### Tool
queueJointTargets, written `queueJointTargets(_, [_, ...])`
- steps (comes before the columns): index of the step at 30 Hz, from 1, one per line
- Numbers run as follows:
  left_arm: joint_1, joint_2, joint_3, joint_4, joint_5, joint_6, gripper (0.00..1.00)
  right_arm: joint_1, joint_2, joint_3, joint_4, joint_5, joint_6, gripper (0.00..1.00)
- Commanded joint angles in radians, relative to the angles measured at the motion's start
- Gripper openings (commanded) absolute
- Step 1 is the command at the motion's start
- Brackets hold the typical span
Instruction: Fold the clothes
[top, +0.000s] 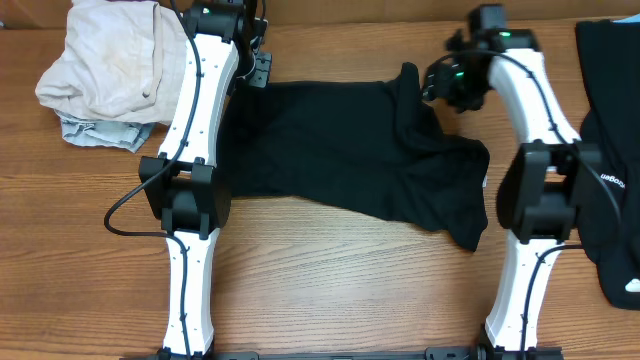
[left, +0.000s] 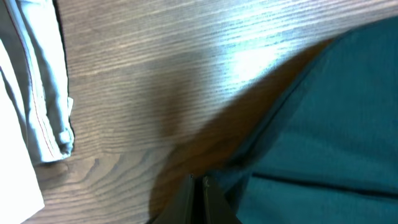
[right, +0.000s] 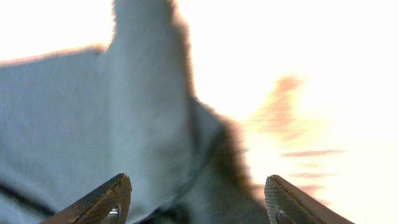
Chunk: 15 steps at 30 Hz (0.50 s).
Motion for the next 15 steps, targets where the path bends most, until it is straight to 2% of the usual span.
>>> queueJointTargets(1, [0.006, -0.024, 0.015, 0.014, -0.011, -0.006, 0.04, -0.018, -0.036, -0.017, 0.059, -0.058, -0.012, 0.73])
queueJointTargets(7, [0.006, -0.024, 0.015, 0.027, -0.011, -0.010, 0.04, -0.024, -0.030, -0.090, 0.123, -0.057, -0.034, 0.72])
queueJointTargets(13, [0.006, -0.024, 0.015, 0.026, -0.011, -0.010, 0.04, -0.023, -0.029, -0.140, 0.125, -0.058, -0.048, 0.61])
queueJointTargets(15, [0.006, -0.024, 0.015, 0.026, -0.011, -0.010, 0.04, -0.023, -0.029, -0.160, 0.128, -0.058, -0.052, 0.55])
